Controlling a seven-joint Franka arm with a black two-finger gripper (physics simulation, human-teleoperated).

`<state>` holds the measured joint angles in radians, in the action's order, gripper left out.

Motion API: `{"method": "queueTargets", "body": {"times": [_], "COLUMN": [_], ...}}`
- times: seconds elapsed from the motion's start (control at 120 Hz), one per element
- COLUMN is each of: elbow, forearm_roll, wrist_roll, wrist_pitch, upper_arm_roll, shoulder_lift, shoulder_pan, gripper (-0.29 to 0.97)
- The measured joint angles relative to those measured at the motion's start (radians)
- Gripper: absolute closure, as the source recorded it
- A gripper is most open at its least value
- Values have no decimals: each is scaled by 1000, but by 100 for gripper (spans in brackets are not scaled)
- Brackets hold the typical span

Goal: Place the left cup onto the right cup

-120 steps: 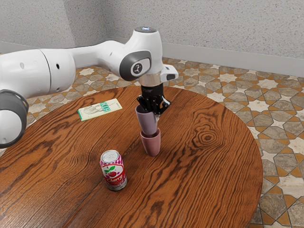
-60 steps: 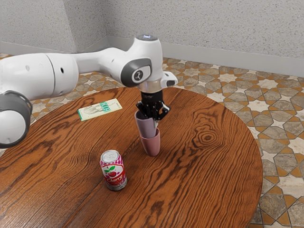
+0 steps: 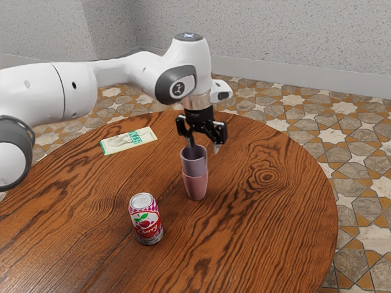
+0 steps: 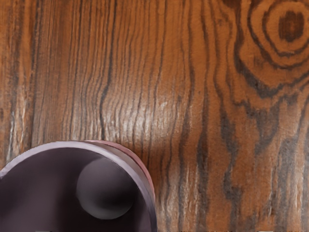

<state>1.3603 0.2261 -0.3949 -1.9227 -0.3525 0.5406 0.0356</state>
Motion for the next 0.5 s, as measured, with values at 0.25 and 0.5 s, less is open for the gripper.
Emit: {"method": "queueTargets", "body": {"times": [0.25,0.5], "elbow": [81,143], "forearm_roll": [-19,-59], "wrist_roll": [12,48], "wrist_pitch": [85,270], "upper_arm_roll": [23,124], "shoulder_lift": [-235,-499], "shoulder_pan": [7,28], "gripper": [4,1]}}
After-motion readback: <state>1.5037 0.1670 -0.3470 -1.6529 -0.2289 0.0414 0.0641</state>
